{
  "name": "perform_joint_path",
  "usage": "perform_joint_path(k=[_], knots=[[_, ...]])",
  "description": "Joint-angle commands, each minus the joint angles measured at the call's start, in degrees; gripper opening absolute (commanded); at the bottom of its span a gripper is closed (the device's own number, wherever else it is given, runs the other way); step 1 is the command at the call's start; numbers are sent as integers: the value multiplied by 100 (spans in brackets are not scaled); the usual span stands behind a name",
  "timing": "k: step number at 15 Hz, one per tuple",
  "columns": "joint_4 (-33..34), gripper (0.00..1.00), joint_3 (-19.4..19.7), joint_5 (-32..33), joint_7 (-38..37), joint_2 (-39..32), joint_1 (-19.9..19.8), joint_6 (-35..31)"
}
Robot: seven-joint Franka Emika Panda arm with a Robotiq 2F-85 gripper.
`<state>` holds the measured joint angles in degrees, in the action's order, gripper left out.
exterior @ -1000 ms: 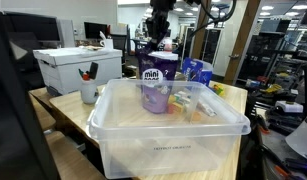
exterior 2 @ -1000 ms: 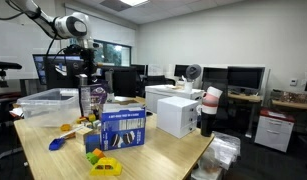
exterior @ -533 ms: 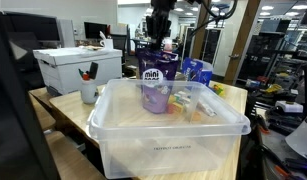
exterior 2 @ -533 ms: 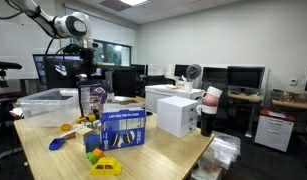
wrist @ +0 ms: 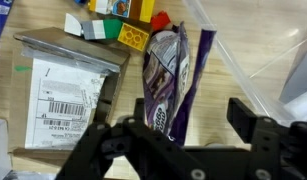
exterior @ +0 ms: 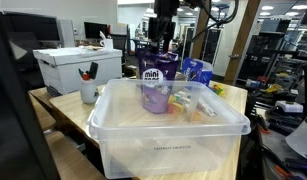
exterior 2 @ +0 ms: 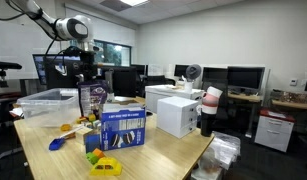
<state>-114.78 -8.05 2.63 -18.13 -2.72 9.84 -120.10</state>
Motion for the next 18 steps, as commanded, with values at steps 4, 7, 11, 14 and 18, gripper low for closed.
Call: perform_joint_path(k=[4, 7, 11, 14, 18], knots=[[-495, 100, 99, -230, 169, -16, -105, -188], [-634, 100, 94, -272, 148, -77, -102, -270], [-827, 100, 81, -363, 137, -202, -87, -508], [-911, 100, 85, -377, 125, -267, -82, -664], [-981, 100, 71, -413, 121, -329, -66, -934]])
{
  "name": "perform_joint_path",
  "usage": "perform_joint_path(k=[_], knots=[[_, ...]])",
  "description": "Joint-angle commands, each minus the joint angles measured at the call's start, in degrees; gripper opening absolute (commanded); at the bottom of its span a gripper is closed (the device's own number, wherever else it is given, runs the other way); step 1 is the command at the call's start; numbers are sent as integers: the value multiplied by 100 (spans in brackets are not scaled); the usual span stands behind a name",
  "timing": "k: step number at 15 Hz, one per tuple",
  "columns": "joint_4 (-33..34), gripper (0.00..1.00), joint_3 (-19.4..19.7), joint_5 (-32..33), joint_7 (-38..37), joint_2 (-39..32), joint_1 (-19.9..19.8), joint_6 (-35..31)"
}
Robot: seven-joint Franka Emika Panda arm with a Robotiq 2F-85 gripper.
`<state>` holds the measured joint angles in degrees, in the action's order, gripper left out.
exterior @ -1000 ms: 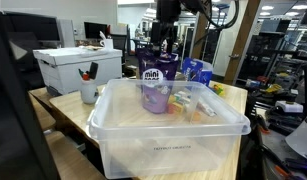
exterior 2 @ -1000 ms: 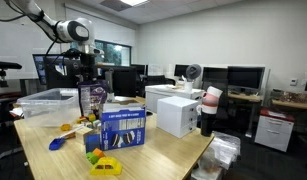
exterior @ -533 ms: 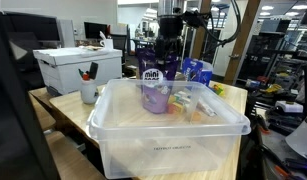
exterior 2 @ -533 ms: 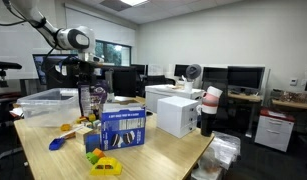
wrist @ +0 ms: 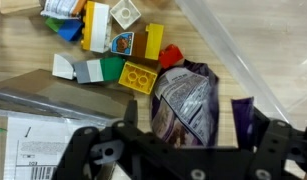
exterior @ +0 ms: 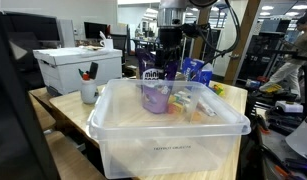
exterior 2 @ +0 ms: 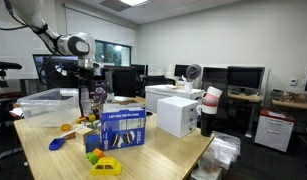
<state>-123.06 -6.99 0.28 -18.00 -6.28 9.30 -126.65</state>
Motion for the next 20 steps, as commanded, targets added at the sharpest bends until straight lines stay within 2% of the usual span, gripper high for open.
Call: perform_joint_path(k=[1, 2, 3, 5, 16, 19, 20], knots=[[-168, 100, -38, -181, 101, 21, -8, -336], [-182, 100, -47, -199, 104, -1, -3, -398], [-197, 75, -49, -187, 93, -4, 1, -434], [-221, 69, -56, -198, 109, -1, 1, -465], [-322, 6, -70, -244, 5, 82, 2, -608], [-351, 3, -58, -319, 7, 146, -16, -561], [-357, 6, -50, -317, -28, 184, -16, -526]])
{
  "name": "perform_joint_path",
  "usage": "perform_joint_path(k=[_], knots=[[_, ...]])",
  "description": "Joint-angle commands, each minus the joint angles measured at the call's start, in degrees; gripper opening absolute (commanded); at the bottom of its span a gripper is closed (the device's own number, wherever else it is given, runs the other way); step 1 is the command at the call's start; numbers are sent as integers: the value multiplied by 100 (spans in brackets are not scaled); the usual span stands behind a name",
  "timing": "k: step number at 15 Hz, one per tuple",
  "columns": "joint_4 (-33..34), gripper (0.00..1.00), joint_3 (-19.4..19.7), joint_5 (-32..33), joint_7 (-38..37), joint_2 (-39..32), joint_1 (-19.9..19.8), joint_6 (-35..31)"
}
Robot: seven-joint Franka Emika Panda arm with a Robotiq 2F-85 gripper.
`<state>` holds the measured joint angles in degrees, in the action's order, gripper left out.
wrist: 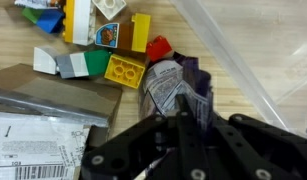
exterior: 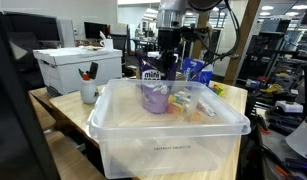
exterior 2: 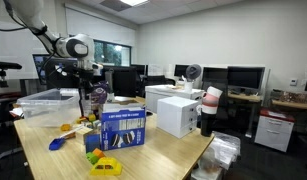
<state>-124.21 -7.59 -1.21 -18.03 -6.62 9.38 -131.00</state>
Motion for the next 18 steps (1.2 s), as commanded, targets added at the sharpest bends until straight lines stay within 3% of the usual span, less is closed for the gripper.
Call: perform_joint_path(k=[1, 18], knots=[[-228, 8, 18, -148, -78, 250, -21, -14], [-9, 7, -47, 79, -216, 724, -7, 381]])
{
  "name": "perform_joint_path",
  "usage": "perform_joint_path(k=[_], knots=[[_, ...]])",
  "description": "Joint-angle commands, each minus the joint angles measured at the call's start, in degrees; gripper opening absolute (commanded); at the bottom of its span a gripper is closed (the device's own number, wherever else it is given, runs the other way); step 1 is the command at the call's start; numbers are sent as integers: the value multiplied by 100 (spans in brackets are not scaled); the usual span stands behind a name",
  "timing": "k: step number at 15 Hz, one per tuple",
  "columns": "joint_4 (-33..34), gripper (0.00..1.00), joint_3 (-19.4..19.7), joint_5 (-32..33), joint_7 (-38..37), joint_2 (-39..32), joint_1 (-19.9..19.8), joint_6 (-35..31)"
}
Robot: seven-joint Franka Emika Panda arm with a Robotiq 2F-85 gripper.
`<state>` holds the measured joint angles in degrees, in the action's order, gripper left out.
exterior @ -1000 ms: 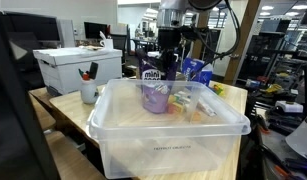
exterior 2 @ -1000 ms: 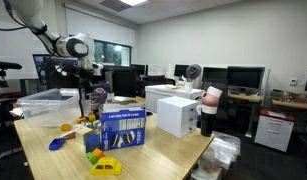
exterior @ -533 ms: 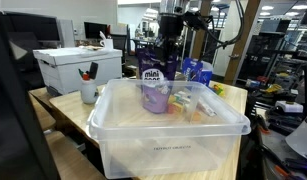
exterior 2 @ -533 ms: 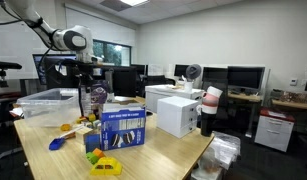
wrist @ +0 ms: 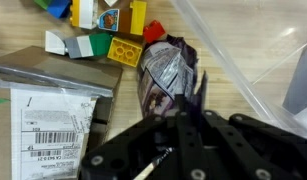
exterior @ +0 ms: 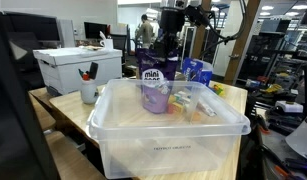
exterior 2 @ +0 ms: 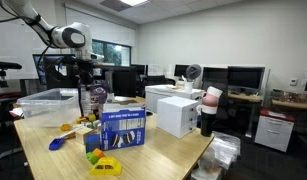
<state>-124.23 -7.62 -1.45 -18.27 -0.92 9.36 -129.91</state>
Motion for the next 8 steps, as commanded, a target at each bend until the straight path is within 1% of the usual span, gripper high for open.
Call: perform_joint_path(k=[1, 3, 6, 8], knots=[[4, 7, -47, 119, -206, 152, -4, 310], [161, 7, -73, 166, -313, 118, 12, 597], [497, 7, -122, 506, -966, 14, 51, 1163], [656, 7, -146, 667, -1223, -60, 81, 1430]])
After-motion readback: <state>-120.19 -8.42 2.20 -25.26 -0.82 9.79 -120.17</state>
